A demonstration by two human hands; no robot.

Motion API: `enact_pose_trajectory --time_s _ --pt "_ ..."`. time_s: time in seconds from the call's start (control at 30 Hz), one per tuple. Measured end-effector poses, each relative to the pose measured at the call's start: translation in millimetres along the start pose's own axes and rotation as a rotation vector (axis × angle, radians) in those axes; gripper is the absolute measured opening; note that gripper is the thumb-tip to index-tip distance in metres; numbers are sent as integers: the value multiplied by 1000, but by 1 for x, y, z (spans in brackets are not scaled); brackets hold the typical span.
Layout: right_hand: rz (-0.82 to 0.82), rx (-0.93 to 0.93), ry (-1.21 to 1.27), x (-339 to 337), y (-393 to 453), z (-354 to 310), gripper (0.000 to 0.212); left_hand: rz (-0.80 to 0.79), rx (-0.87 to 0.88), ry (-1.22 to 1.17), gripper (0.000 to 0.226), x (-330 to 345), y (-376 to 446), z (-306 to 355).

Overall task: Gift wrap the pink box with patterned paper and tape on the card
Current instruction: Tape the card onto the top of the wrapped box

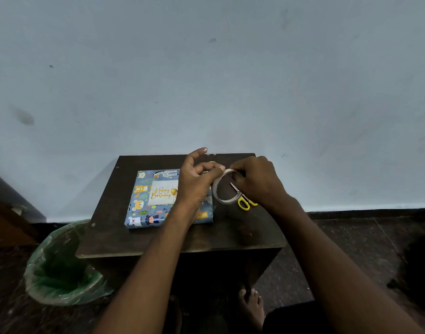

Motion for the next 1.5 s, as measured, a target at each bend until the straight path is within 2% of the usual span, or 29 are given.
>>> enact_pose_trajectory --time_s 0.1,0.2,0.37,0.5,0.67,0.8,0.93,1.07,1.17,1.27,1.33,1.4,1.5 --pt "37 -33 -36 1 0 -1 16 18 -74 -30 63 1 2 1" --pt "-2 -38 -61 2 1 -3 14 30 -85 -12 68 -3 3 2" --pt "-160 8 -96 8 -4 -4 24 23 108 263 59 -19 7 2" --pt "-254 37 -98 24 -4 -6 35 3 173 419 51 -32 10 3" --pt "-238 43 33 33 6 -4 30 46 274 658 55 -40 15 0" --pt "-194 89 84 25 9 5 29 62 262 625 55 -44 22 0" --pt "-270 172 -26 25 5 17 24 110 224 534 45 -46 24 5" --pt "-275 230 -121 33 6 13 11 117 190 568 46 -52 24 5" --pt "-167 237 -129 37 10 5 23 143 163 554 47 -58 25 4" --pt "35 267 35 42 11 -8 17 173 126 520 46 -63 28 4" --pt "8 252 144 52 11 -22 18 188 100 483 46 -65 29 4" --pt "-98 256 226 66 6 -33 17 216 73 447 43 -67 28 4" --pt "-96 377 341 80 0 -39 13 214 65 434 42 -66 27 2"
Point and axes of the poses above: each hand's wrist, its own y-axis towards the middle knuckle, its own x-axis out of the palm, z = x × y, the point moved 1 cm from there along y, towards the middle knuckle, and after that the axes turned 15 degrees about z, right-handed, at the moved point
